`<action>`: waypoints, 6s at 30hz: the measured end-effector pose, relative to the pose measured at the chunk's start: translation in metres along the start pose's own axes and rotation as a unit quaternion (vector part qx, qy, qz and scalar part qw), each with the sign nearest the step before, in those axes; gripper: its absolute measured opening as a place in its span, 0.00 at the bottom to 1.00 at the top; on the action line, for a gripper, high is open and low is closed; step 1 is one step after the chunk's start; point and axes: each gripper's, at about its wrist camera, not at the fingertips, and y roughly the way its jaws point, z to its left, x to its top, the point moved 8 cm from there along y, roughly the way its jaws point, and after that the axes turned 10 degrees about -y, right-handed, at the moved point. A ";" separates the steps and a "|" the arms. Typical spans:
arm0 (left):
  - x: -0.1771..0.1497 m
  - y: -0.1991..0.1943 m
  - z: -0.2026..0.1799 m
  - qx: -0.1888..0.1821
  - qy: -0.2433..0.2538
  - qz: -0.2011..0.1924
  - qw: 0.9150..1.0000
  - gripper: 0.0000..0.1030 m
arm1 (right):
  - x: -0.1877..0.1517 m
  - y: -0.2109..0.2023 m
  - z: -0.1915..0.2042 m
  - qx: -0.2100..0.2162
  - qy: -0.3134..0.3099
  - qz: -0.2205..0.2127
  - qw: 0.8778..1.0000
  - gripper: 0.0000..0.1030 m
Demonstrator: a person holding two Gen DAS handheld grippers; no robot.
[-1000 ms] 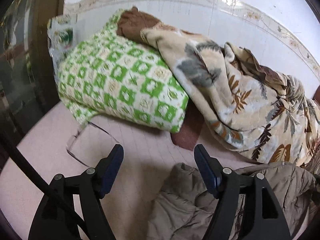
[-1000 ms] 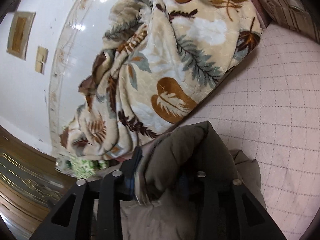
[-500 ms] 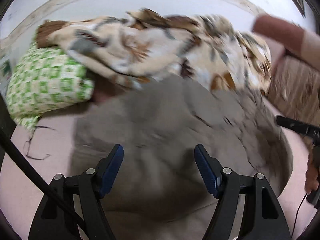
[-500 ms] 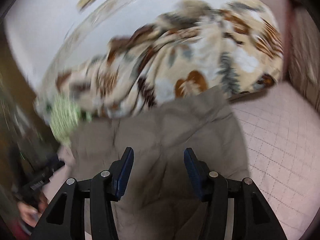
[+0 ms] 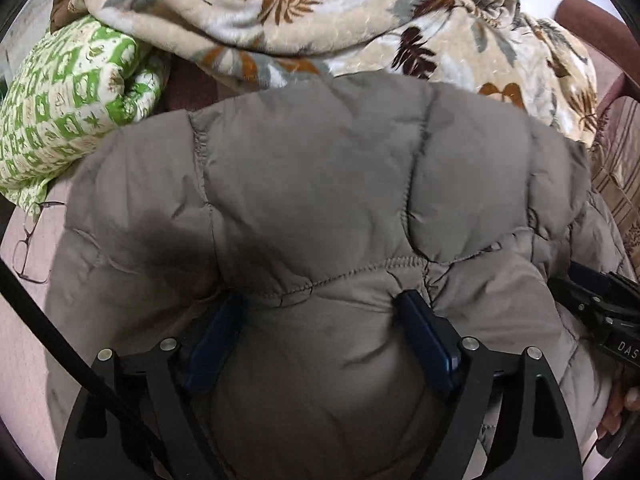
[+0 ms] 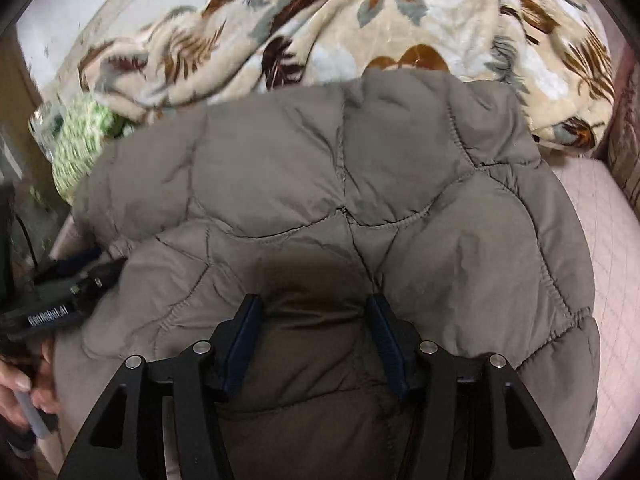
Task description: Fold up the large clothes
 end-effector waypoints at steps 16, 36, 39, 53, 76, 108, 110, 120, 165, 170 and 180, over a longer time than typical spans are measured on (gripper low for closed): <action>-0.063 -0.142 0.034 0.039 -0.030 -0.110 0.993 0.83 | -0.041 -0.119 0.007 -0.031 0.044 -0.093 0.994 0.59; -0.110 -0.106 0.099 0.080 -0.098 -0.053 0.991 0.87 | -0.102 -0.072 0.029 -0.058 0.045 -0.047 0.996 0.64; -0.108 -0.115 0.101 0.064 -0.114 -0.059 0.990 0.87 | -0.102 -0.077 0.026 -0.042 0.054 -0.054 0.996 0.64; -0.099 -0.159 0.146 0.081 -0.173 -0.077 0.979 0.87 | -0.114 -0.161 -0.039 -0.020 0.181 -0.134 0.974 0.64; -0.129 -0.124 0.166 0.102 -0.207 0.005 0.973 0.87 | -0.149 -0.126 -0.072 -0.034 0.248 -0.031 0.968 0.64; -0.128 -0.135 0.164 -0.050 -0.317 0.036 0.946 0.87 | -0.173 -0.130 -0.105 0.094 0.445 -0.104 0.884 0.84; -0.130 -0.130 0.164 -0.054 -0.322 0.040 0.945 0.87 | -0.175 -0.124 -0.105 0.097 0.450 -0.102 0.882 0.85; -0.123 -0.098 0.160 -0.106 -0.326 0.046 0.938 0.87 | -0.172 -0.102 -0.108 0.109 0.465 -0.111 0.871 0.89; -0.060 -0.189 0.109 -0.072 -0.142 -0.085 0.984 0.22 | -0.058 -0.215 0.009 -0.022 0.077 -0.216 0.973 0.27; -0.079 -0.216 0.106 -0.079 -0.140 -0.085 0.983 0.22 | -0.073 -0.241 0.020 -0.004 0.079 -0.214 0.974 0.27; -0.156 -0.263 0.097 -0.093 -0.147 -0.080 0.981 0.22 | -0.139 -0.302 0.035 0.003 0.078 -0.216 0.973 0.27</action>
